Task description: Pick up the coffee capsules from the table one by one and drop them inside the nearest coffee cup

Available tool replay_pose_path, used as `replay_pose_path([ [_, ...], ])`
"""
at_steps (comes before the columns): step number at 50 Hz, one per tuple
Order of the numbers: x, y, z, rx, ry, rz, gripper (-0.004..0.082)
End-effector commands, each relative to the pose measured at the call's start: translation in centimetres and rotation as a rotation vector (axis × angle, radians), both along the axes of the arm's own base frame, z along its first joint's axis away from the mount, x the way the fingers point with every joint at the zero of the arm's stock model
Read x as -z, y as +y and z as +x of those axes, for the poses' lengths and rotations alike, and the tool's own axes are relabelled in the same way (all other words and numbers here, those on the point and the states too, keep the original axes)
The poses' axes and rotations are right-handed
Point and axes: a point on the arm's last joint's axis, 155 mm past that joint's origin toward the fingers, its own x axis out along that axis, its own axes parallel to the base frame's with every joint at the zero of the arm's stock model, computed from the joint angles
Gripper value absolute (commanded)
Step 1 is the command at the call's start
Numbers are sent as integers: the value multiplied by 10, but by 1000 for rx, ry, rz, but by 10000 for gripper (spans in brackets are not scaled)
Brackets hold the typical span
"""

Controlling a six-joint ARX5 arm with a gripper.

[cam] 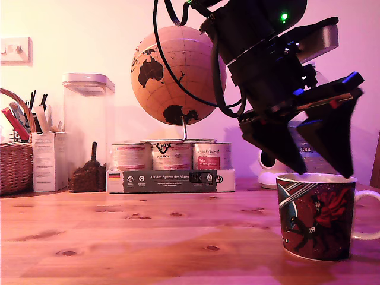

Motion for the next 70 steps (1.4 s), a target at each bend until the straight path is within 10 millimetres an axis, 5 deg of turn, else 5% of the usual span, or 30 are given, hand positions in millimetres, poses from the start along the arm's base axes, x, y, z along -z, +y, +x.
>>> replay_pose_path([
  [1,10,-4,-1,12,2,12,747],
  [6,9,-6,0,13,-2,4,736],
  [10,6,-7,1,13,-9,-7,649],
  [19,-7,-11,2,22,-31,-40,103],
  [22,-14,-13,3,24,-39,-58,-20],
  [43,-73,-2,22,-12,-160,-234,-19],
  [70,-111,124,76,-336,-260,-431,-19],
])
